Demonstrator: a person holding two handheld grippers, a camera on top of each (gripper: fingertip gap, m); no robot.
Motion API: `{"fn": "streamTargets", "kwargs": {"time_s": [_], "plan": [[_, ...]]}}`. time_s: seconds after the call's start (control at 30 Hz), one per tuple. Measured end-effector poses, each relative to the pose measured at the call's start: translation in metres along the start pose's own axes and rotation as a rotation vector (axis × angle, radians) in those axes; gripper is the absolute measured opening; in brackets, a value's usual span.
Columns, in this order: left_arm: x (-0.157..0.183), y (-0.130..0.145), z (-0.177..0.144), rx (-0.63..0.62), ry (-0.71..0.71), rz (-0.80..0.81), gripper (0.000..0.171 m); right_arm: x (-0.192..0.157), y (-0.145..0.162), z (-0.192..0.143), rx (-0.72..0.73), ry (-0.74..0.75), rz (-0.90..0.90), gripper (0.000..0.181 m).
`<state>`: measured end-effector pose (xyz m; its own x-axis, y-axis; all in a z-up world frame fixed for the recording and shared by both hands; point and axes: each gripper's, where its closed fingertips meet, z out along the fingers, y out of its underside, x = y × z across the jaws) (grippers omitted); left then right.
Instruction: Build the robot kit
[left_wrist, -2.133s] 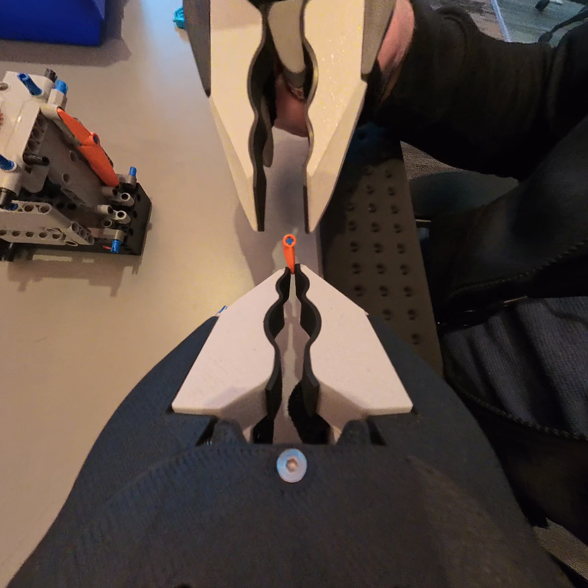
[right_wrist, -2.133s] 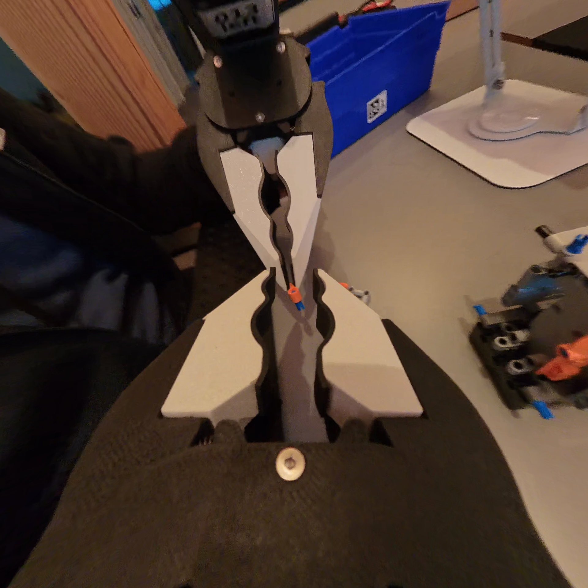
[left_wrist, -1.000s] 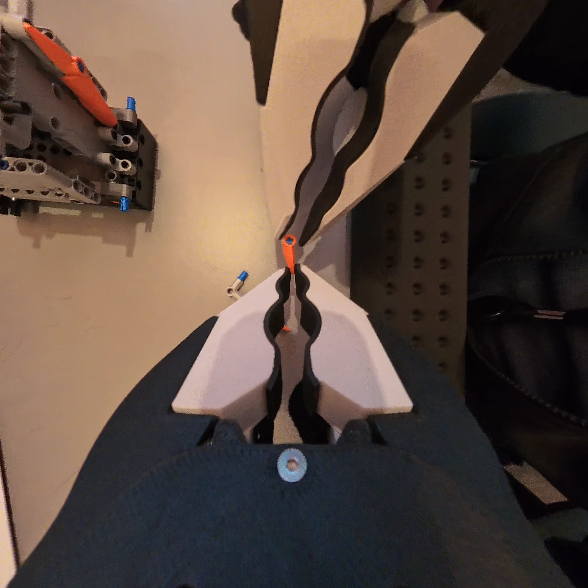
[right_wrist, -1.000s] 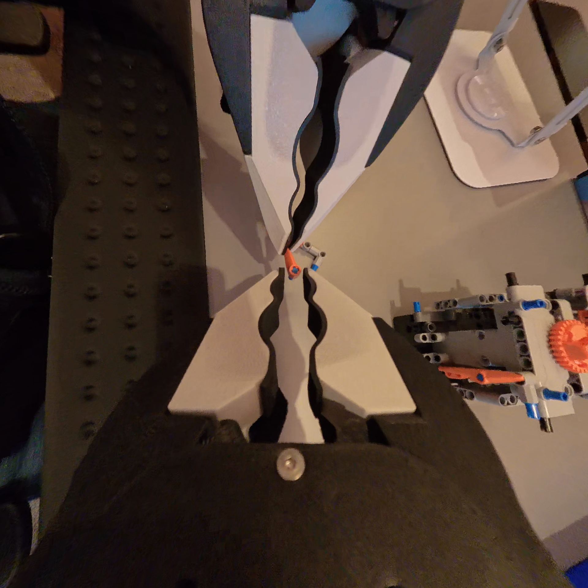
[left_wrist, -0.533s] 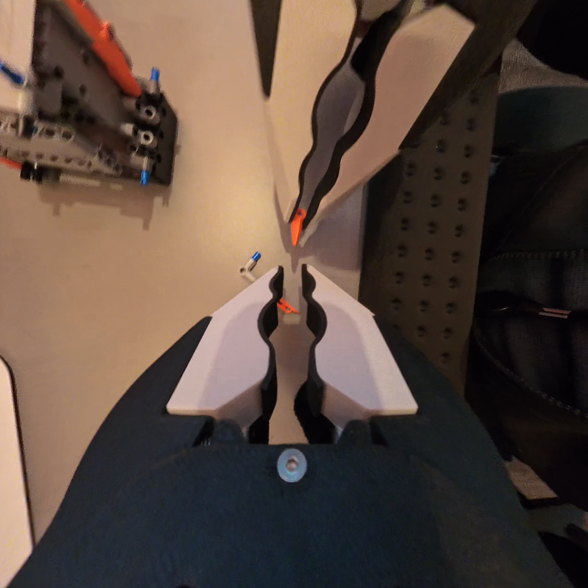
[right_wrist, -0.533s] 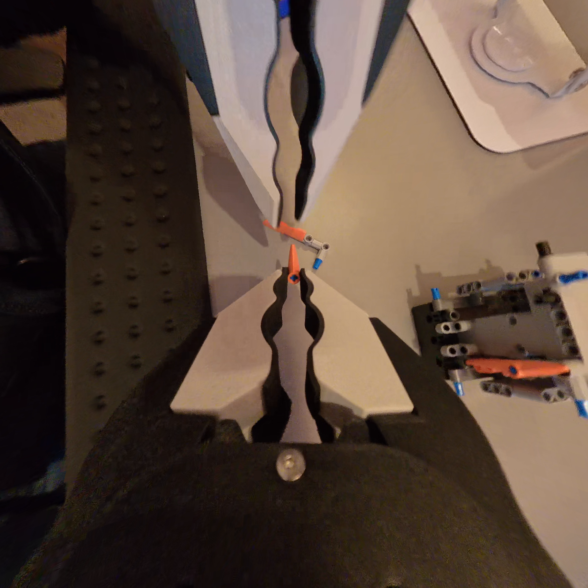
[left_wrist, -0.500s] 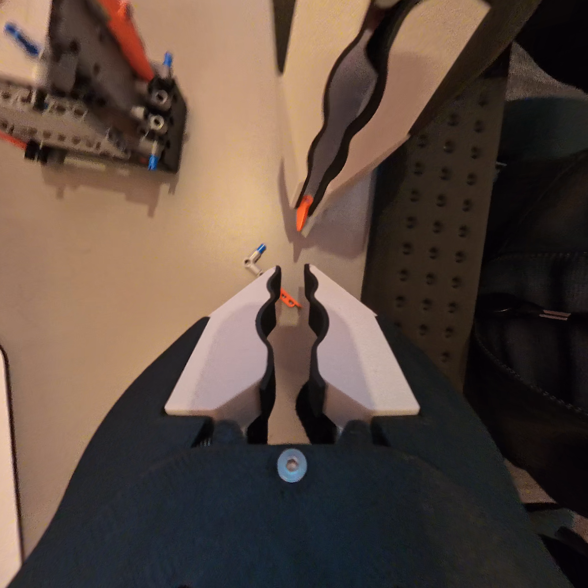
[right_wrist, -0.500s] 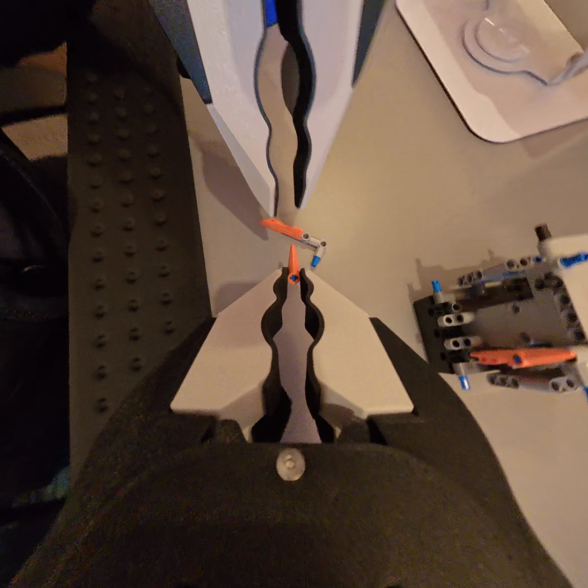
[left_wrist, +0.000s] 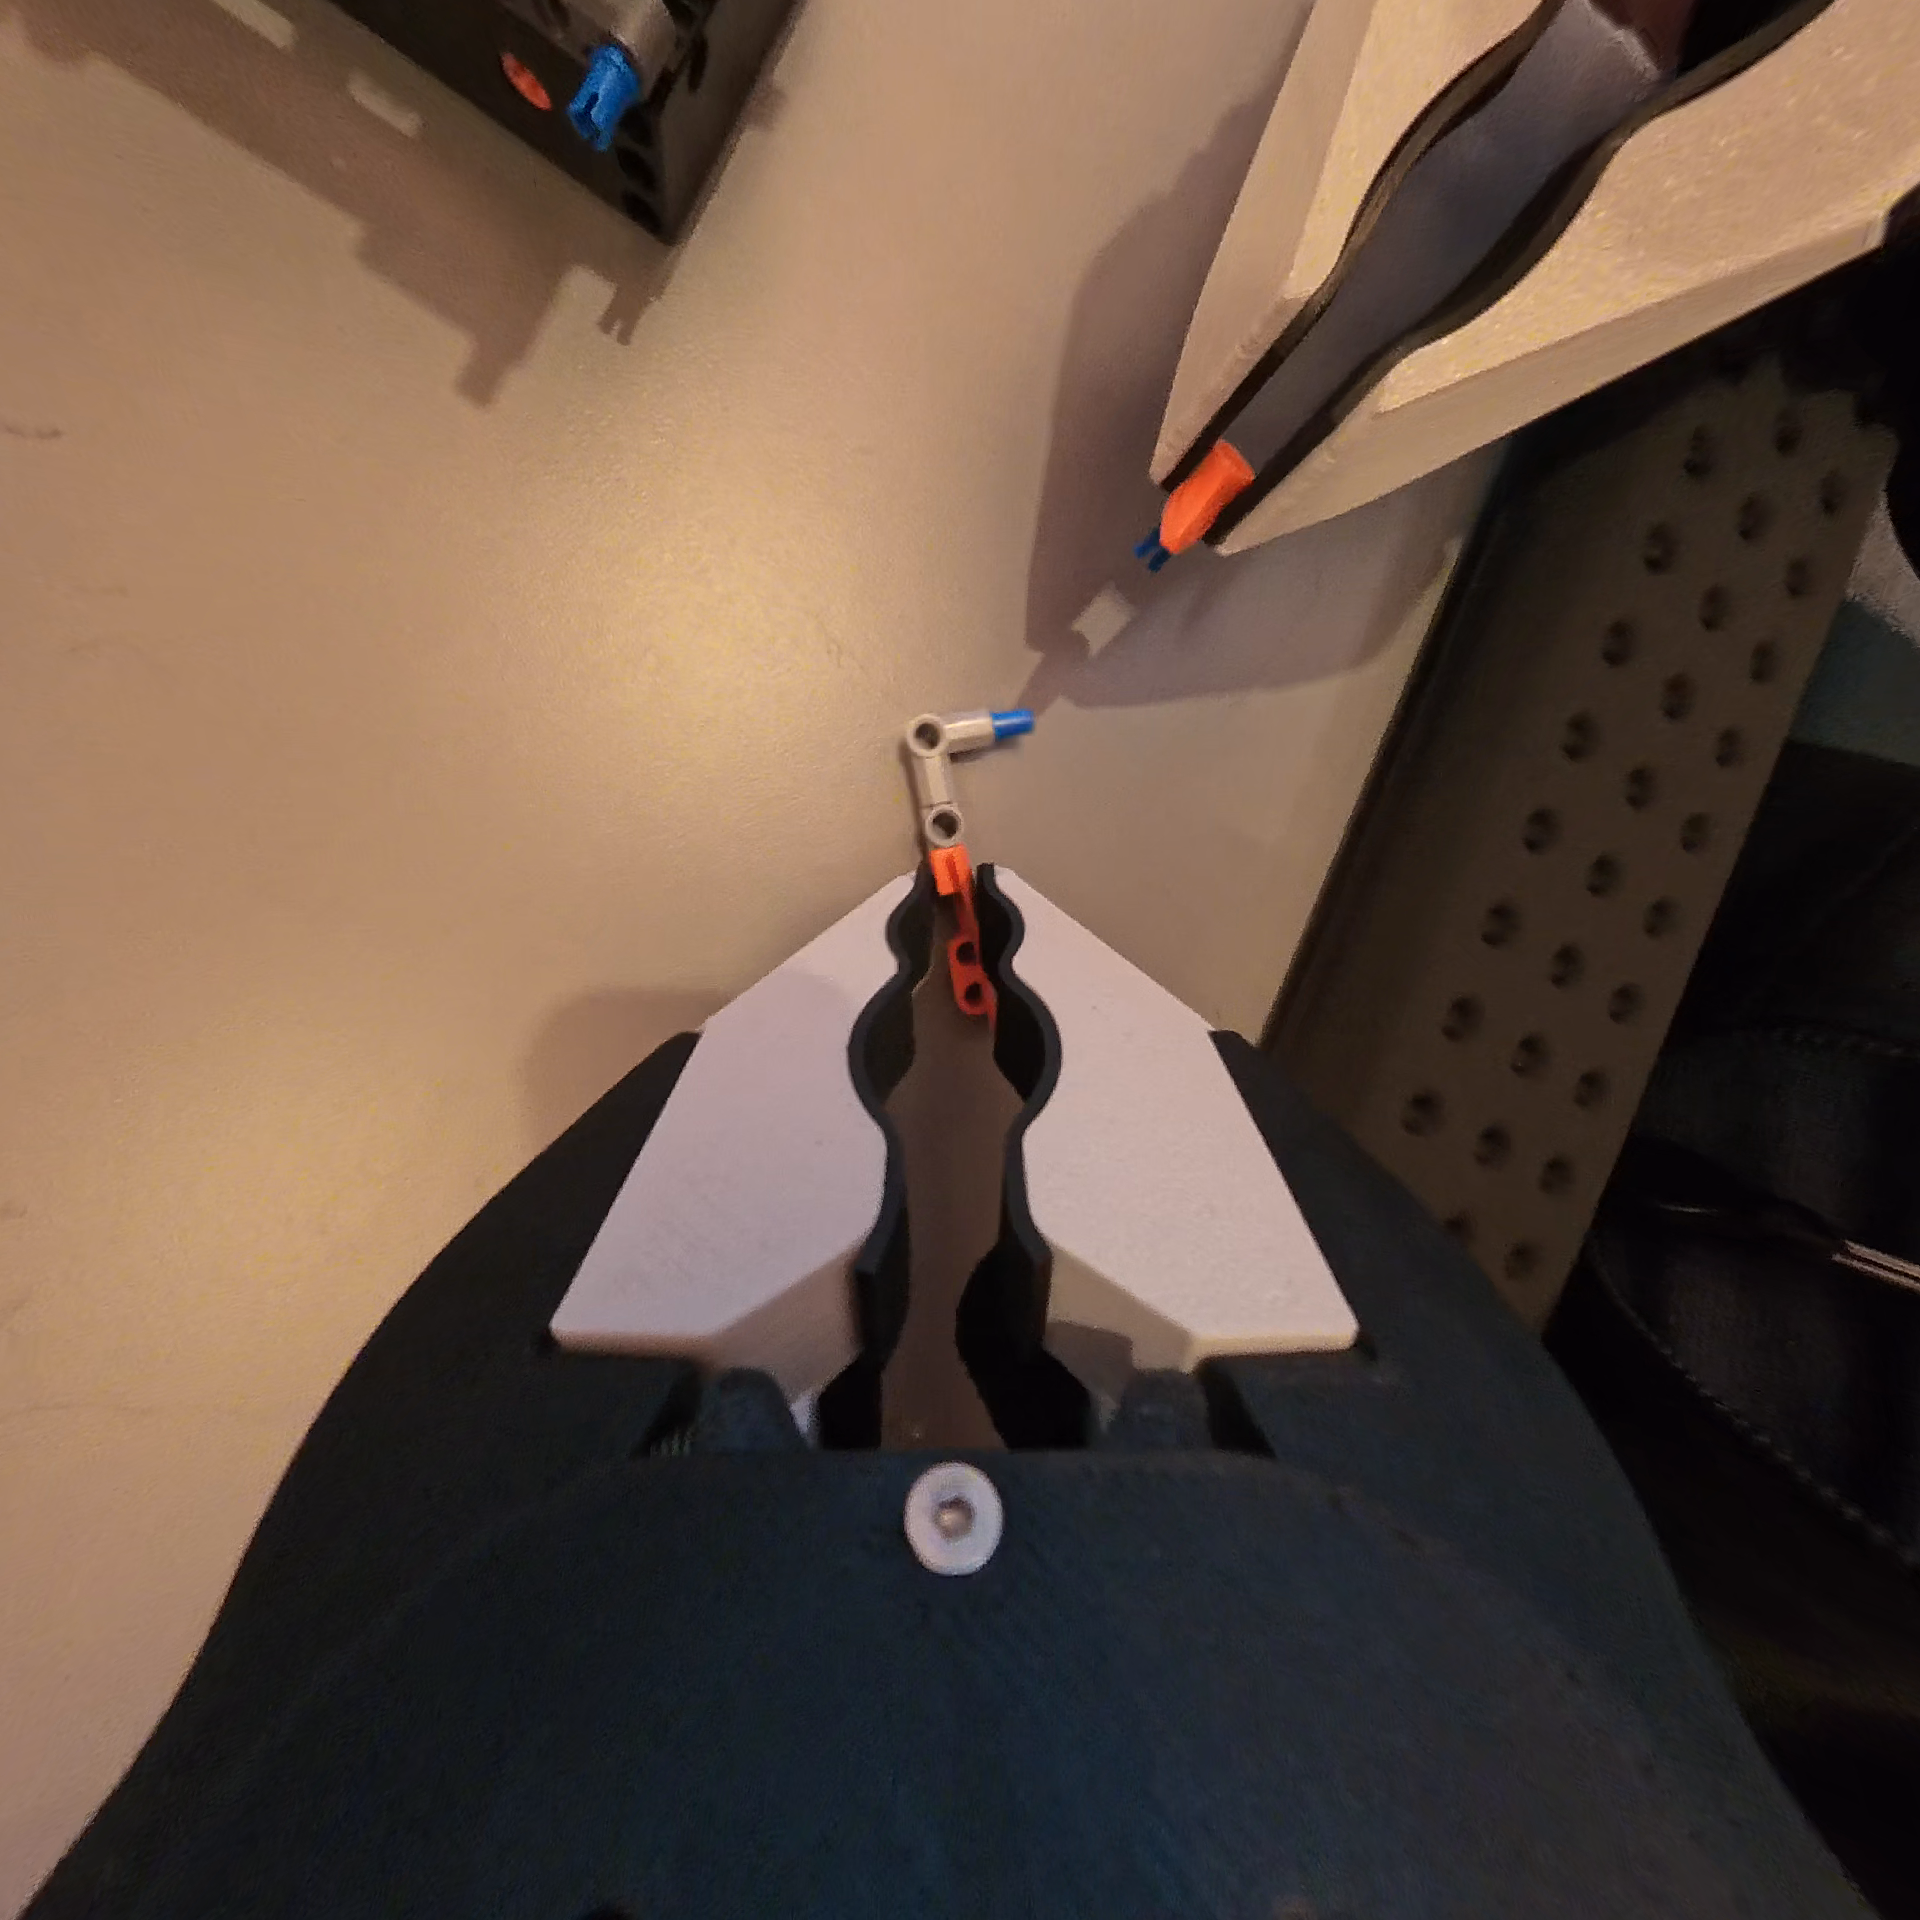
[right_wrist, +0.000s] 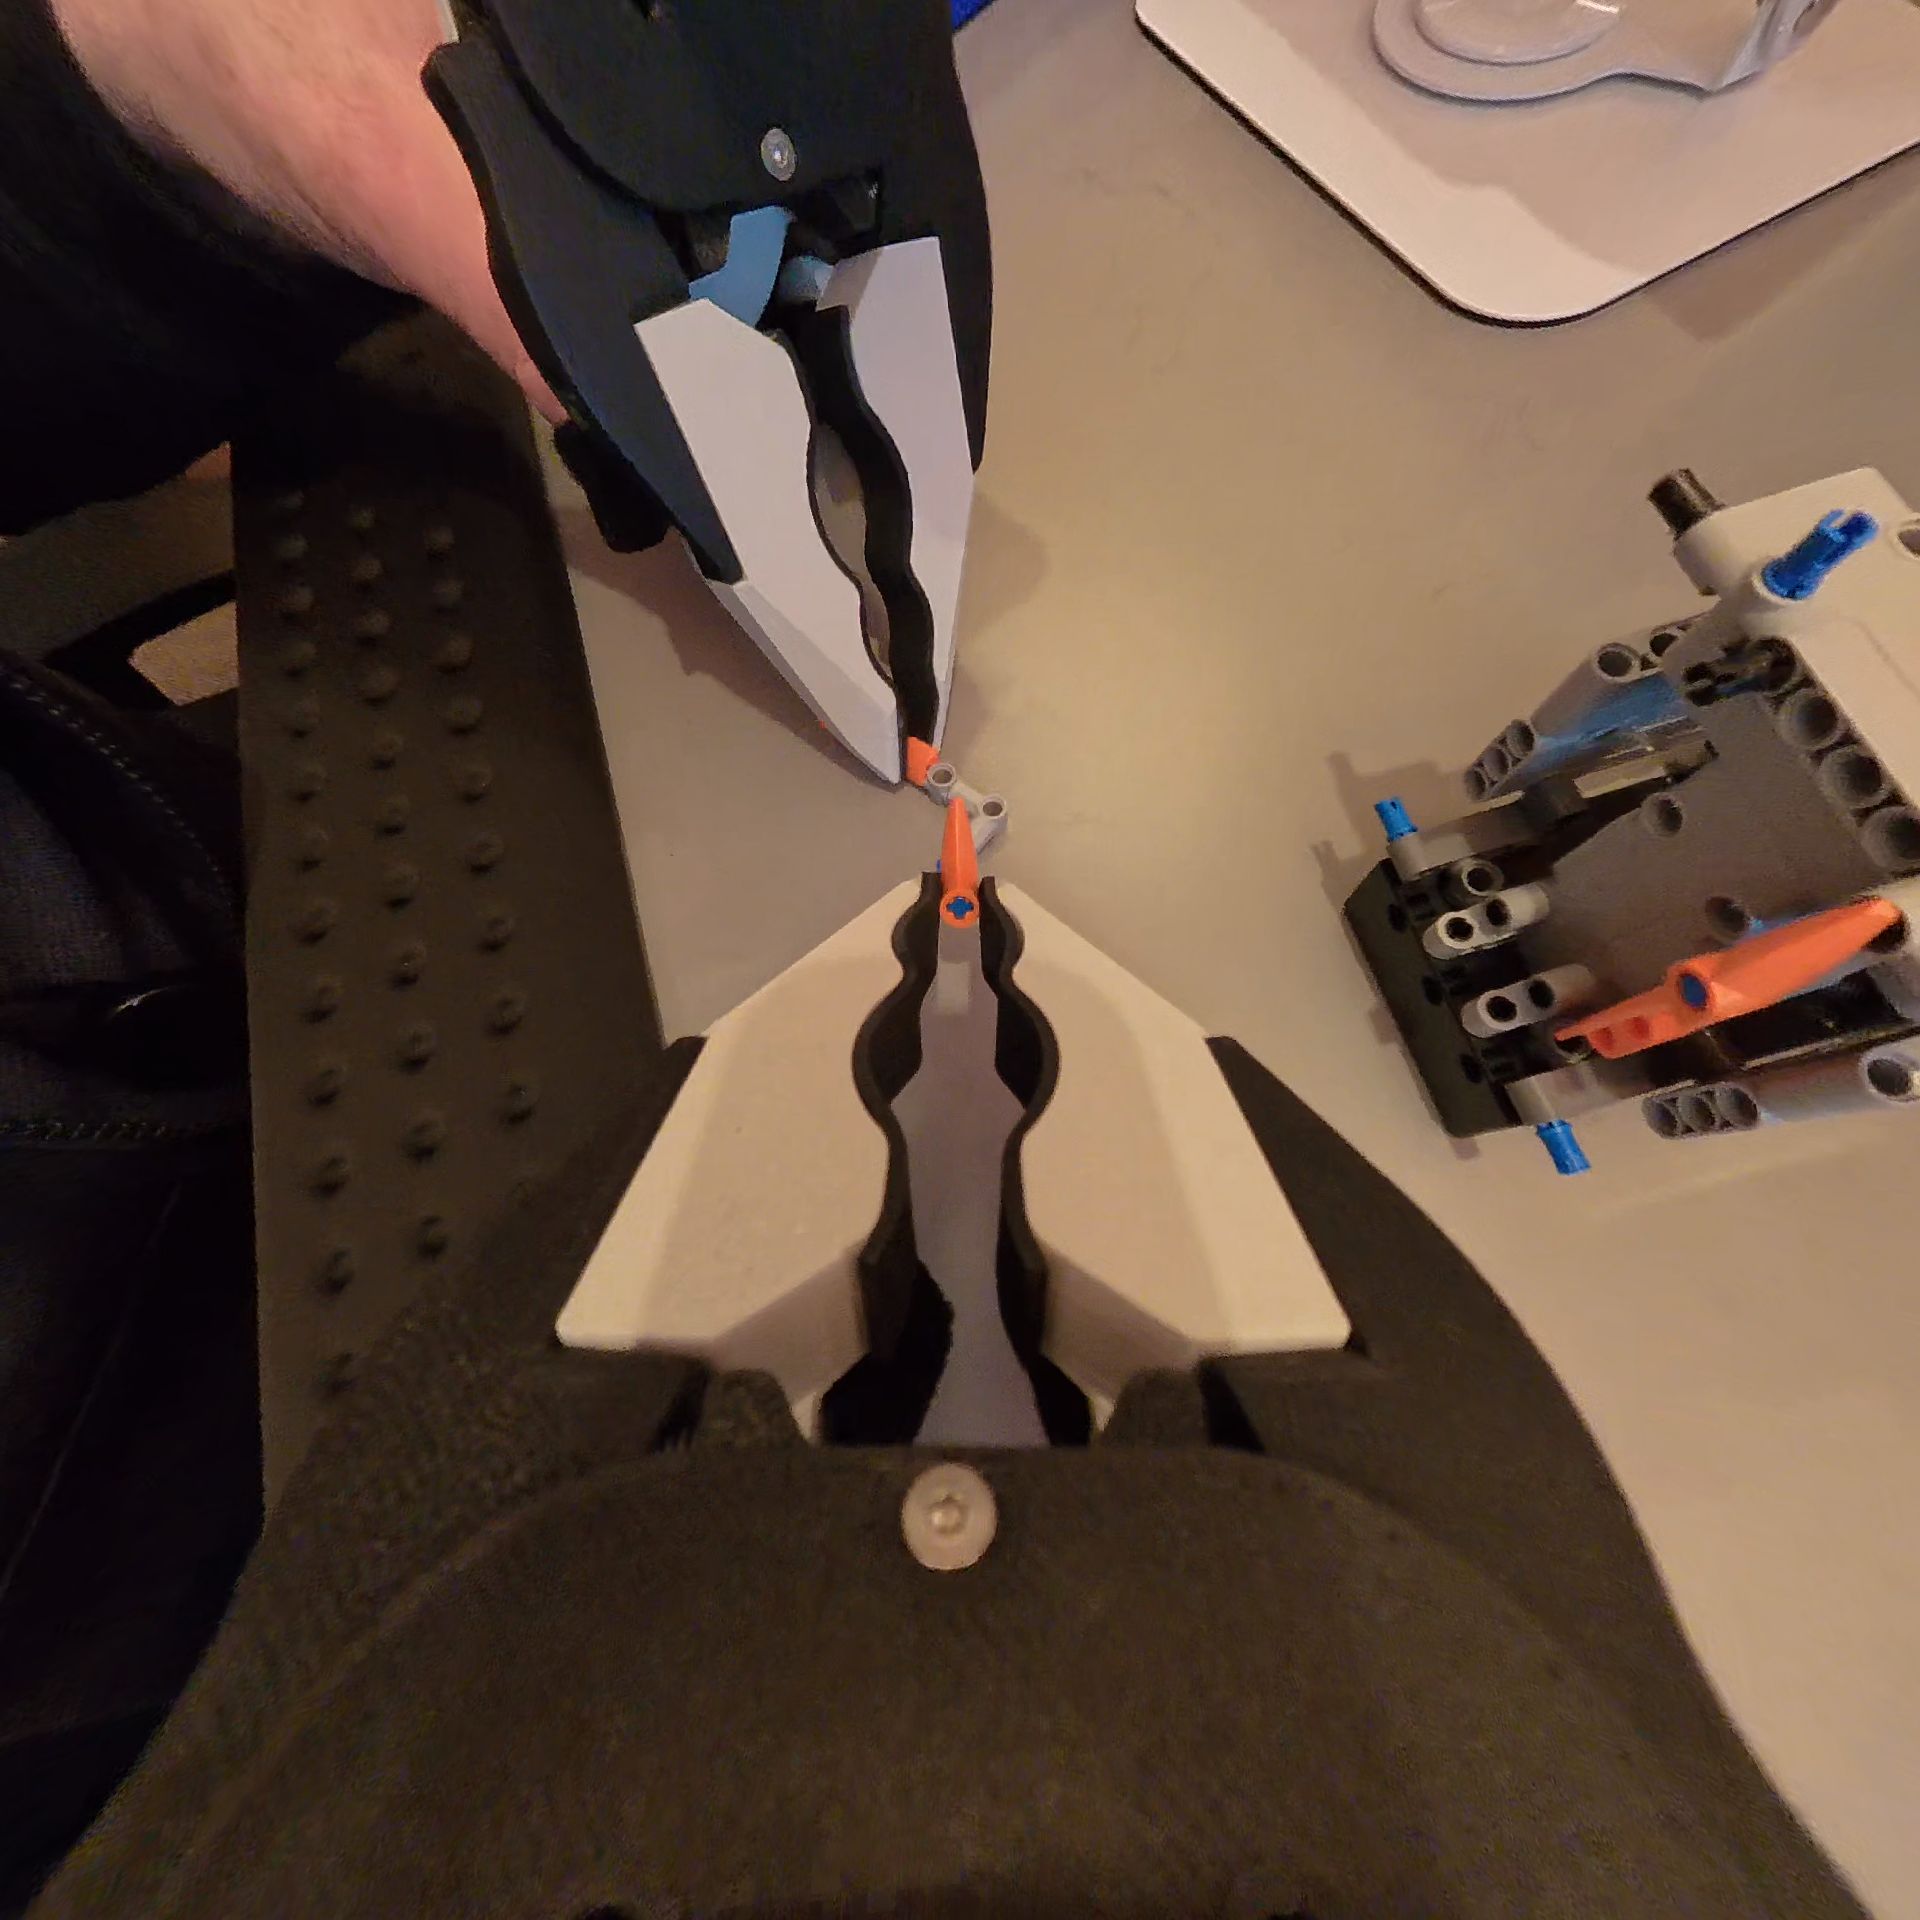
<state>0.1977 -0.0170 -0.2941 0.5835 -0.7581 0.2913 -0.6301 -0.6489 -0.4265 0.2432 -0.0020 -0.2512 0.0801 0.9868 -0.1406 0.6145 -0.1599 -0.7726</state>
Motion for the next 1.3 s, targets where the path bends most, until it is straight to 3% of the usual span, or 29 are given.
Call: {"fn": "streamTargets", "kwargs": {"time_s": [0.07,0.17,0.4,0.57,0.77,1.0,1.17,1.3], "plan": [[-0.005,-0.004,-0.002,0.057,-0.019,-0.011,0.005,0.000,-0.004,-0.003,0.028,-0.013,0.022,0.005],[0.002,-0.023,-0.018,0.243,0.101,-0.069,0.005,-0.004,-0.023,-0.016,0.151,-0.056,0.070,0.005],[0.039,-0.078,-0.106,0.841,0.518,-0.100,0.004,-0.003,-0.077,-0.066,0.585,-0.185,0.294,0.005],[0.059,-0.092,-0.134,1.028,0.700,-0.079,0.005,-0.016,-0.106,-0.083,0.810,-0.322,0.353,0.005],[0.068,-0.100,-0.144,1.135,0.787,-0.084,0.005,-0.023,-0.121,-0.086,0.896,-0.365,0.358,0.005],[0.072,-0.101,-0.143,1.138,0.803,-0.070,0.005,-0.026,-0.126,-0.085,0.916,-0.345,0.332,0.004],[0.073,-0.100,-0.135,1.084,0.697,-0.013,0.005,-0.027,-0.123,-0.078,0.852,-0.316,0.309,0.004],[0.071,-0.096,-0.123,0.949,0.514,0.089,0.005,-0.028,-0.115,-0.073,0.722,-0.252,0.241,0.004]]}}
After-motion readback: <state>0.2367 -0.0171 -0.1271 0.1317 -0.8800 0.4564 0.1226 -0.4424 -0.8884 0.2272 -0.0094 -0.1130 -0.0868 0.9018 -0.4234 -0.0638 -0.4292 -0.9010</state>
